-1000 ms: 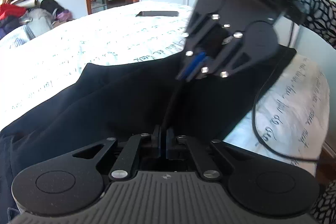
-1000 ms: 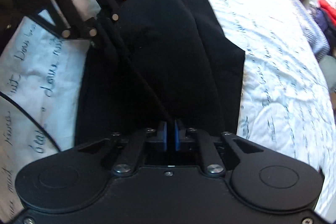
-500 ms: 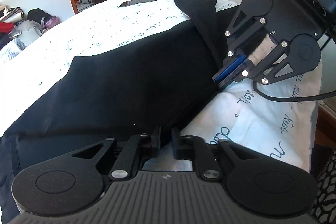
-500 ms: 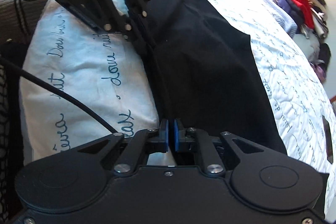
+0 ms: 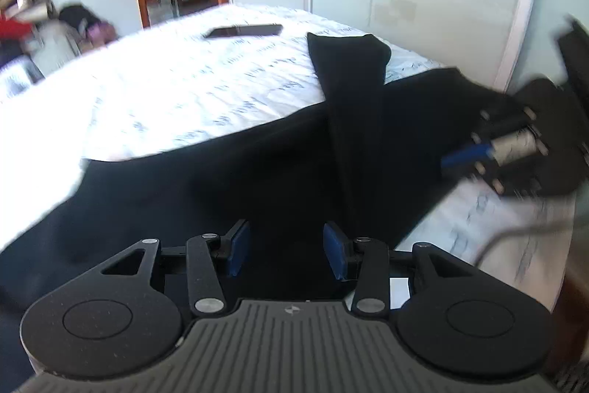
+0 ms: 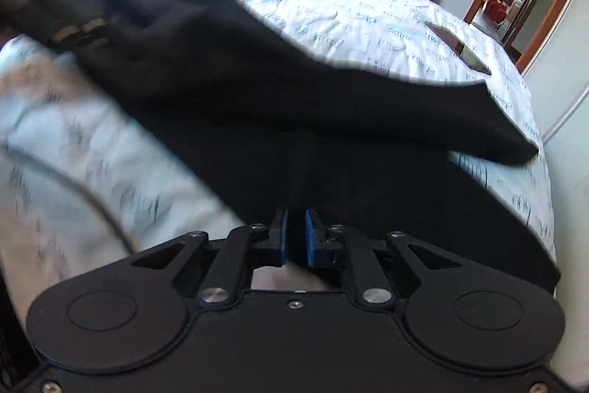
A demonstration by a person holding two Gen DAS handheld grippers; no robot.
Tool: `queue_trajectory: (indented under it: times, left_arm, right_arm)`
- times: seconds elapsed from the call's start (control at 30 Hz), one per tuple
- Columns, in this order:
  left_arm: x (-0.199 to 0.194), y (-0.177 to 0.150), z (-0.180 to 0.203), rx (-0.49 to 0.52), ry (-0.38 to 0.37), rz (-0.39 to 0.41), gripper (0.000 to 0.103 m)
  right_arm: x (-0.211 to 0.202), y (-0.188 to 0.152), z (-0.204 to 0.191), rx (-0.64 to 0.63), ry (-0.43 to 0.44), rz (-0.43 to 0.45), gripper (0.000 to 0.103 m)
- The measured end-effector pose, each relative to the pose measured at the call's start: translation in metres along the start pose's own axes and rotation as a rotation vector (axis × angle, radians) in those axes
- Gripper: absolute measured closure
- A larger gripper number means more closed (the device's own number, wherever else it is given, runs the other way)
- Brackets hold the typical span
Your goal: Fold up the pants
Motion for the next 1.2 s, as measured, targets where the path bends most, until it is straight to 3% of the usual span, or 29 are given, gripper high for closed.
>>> queue_trajectory:
  times: [0.1,0.17,0.23,0.3,0.43,0.53,0.57,0.7,0.77,0.83,0.87,0.97,1.2]
  left_arm:
    - [0.021,0.012,0.010,-0.057,-0.125,0.012,0.054]
    - [0.034,0.018,0.019,-0.056,-0.174,0.019,0.052]
    - [0.047,0.021,0.026,-0.046,-0.163,0.015,0.050]
    - [0.058,0.022,0.030,-0.041,-0.142,0.012,0.050]
    - [0.072,0.025,0.029,-0.096,-0.119,0.050,0.049]
    - [0.078,0.030,0.028,-0.135,-0.130,0.071,0.050]
    - [0.079,0.031,0.028,-0.137,-0.131,0.071,0.050]
    - [0.081,0.033,0.031,-0.098,-0.107,0.068,0.064]
    - [0.082,0.033,0.033,-0.081,-0.097,0.068,0.072]
    - [0.083,0.032,0.033,-0.070,-0.091,0.069,0.078]
    - [0.083,0.032,0.032,-0.065,-0.087,0.070,0.082]
    - [0.081,0.030,0.031,-0.056,-0.085,0.076,0.091]
    - [0.078,0.028,0.037,-0.015,-0.099,0.076,0.098]
  right_arm:
    - [-0.015,0.003,0.018,0.093,-0.023,0.038,0.095]
    - [-0.016,0.016,0.045,0.161,-0.087,0.069,0.094]
    - [-0.007,0.034,0.076,0.228,-0.188,0.097,0.090]
    - [0.013,0.053,0.109,0.298,-0.249,0.111,0.079]
    - [0.067,0.082,0.160,0.482,-0.204,0.096,0.075]
    - [0.118,0.106,0.189,0.536,-0.256,0.025,0.071]
    - [0.131,0.112,0.197,0.540,-0.290,-0.002,0.066]
    - [0.178,0.125,0.214,0.542,-0.353,-0.076,0.050]
    - [0.204,0.125,0.216,0.513,-0.372,-0.121,0.047]
    - [0.216,0.123,0.215,0.478,-0.393,-0.155,0.054]
    - [0.220,0.121,0.215,0.486,-0.368,-0.155,0.074]
    - [0.202,0.119,0.222,0.556,-0.353,-0.105,0.093]
    - [0.101,0.084,0.251,0.780,-0.348,0.118,0.093]
Point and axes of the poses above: each gripper's, at about its wrist camera, not at the fingertips, and x roughly the way its jaws point, z to its right, y to its top, the point moved 5 cm from there along x, roughly the way its jaws point, and after that the axes turned 13 degrees about -y, right-handed, at the moved point
